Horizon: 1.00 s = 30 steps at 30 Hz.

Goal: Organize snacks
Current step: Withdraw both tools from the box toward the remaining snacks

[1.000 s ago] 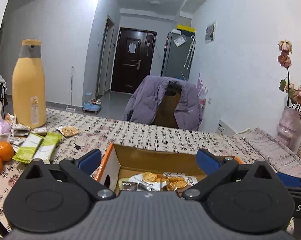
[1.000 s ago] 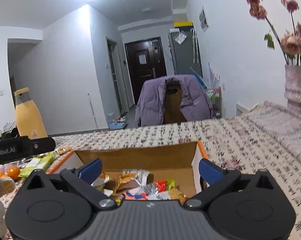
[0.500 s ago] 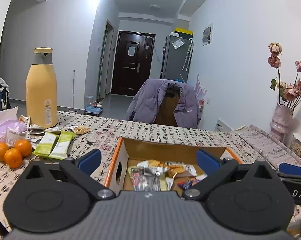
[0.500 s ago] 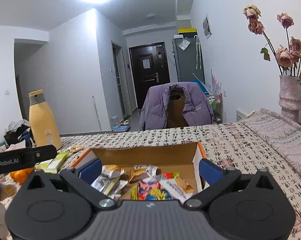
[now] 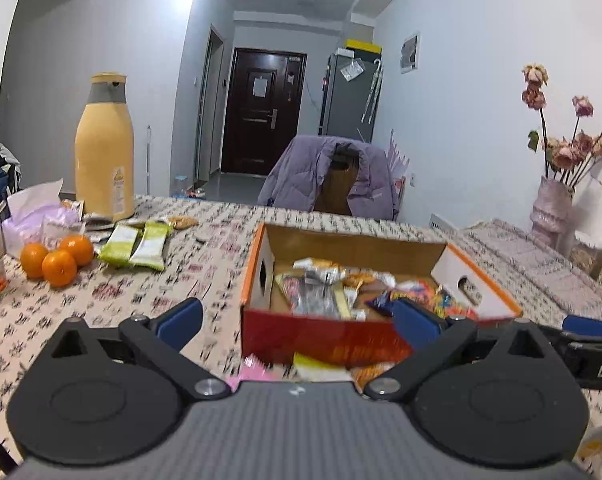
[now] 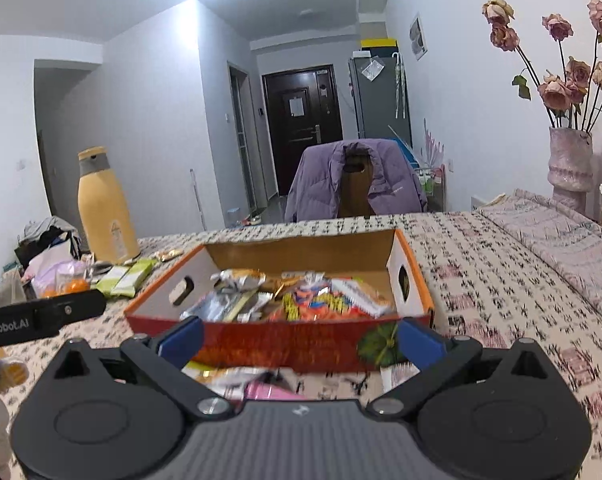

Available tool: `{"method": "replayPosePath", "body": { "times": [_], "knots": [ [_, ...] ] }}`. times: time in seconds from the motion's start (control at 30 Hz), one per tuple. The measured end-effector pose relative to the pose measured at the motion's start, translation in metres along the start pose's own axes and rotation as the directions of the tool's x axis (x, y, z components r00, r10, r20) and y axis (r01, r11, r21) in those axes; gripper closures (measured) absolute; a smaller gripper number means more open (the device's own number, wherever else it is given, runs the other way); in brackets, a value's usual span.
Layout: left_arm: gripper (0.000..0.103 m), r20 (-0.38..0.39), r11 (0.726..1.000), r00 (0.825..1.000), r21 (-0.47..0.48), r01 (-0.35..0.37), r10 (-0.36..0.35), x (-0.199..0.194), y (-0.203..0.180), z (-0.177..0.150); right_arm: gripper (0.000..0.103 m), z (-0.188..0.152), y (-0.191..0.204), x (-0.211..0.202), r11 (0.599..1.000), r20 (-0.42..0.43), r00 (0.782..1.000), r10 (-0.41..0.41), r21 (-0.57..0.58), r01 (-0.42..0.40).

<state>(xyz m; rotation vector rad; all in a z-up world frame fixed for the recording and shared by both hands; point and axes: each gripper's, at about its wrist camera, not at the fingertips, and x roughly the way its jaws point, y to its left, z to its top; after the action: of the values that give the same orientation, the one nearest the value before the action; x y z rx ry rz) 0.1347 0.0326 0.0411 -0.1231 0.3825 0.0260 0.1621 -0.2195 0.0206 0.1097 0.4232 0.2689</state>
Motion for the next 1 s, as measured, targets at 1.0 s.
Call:
{"method": "replayPosePath", "body": {
  "times": [1.0],
  "knots": [
    [0.000,-0.128,0.999,0.991,-0.010,-0.035,0.034,-0.003,0.032,-0.043,0.002,-0.051,0.008,0.079,0.998,-0.281,0.959,0.022,0.069,-0.003]
  ]
}}
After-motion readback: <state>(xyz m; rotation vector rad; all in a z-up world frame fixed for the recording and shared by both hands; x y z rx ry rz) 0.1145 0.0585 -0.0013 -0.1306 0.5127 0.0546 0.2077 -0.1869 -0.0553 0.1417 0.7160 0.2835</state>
